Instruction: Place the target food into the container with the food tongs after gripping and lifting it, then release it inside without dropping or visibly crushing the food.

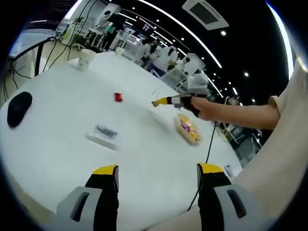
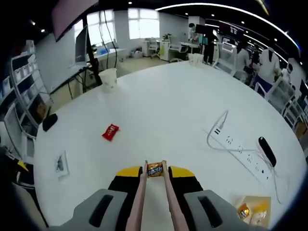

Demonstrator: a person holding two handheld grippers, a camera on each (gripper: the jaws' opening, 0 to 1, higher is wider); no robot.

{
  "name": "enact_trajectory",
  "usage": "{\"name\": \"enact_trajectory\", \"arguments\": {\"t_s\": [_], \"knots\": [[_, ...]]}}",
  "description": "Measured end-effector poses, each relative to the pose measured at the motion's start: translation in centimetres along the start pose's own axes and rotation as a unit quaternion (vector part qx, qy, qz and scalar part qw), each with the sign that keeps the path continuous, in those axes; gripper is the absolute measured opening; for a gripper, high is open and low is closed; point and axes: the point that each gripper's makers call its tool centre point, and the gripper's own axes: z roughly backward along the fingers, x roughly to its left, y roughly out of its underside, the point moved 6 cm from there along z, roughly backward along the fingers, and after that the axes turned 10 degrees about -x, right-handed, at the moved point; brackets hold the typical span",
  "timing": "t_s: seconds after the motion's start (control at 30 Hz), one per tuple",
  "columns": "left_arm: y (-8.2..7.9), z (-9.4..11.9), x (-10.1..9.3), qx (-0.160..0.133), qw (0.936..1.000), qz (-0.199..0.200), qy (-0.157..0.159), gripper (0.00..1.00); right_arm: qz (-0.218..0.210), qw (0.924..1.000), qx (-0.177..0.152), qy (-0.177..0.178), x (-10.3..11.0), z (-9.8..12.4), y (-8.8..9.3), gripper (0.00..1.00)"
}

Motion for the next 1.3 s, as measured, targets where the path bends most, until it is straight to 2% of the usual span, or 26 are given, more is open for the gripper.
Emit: {"name": "enact_trajectory", "arguments": {"t_s": [0.27, 0.7, 1.1, 1.3], "knots": [[0.4, 2.1, -0.7, -0.014, 0.9998, -0.008, -0.013, 0.65, 0.002, 0.9999, -0.015, -0.001, -0.2, 1.1, -0.4, 0.2], [0.6, 3.8, -2.0, -0.031, 0.9992, -0.024, -0.012, 0.66, 0.007, 0.9991, -0.041, 0.004, 0.1, 3.8, -1.4, 0.2], [0.7, 4.0, -3.2, -0.027, 0.9985, -0.048, 0.005, 0.67, -0.001, 0.9982, -0.059, 0.014, 0.1, 6.6, -1.4, 0.2], [0.6, 4.1, -3.8, -0.024, 0.9981, -0.055, 0.015, 0.67, -0.004, 0.9972, -0.07, 0.026, -0.5, 8.1, -1.6, 0.2]]}}
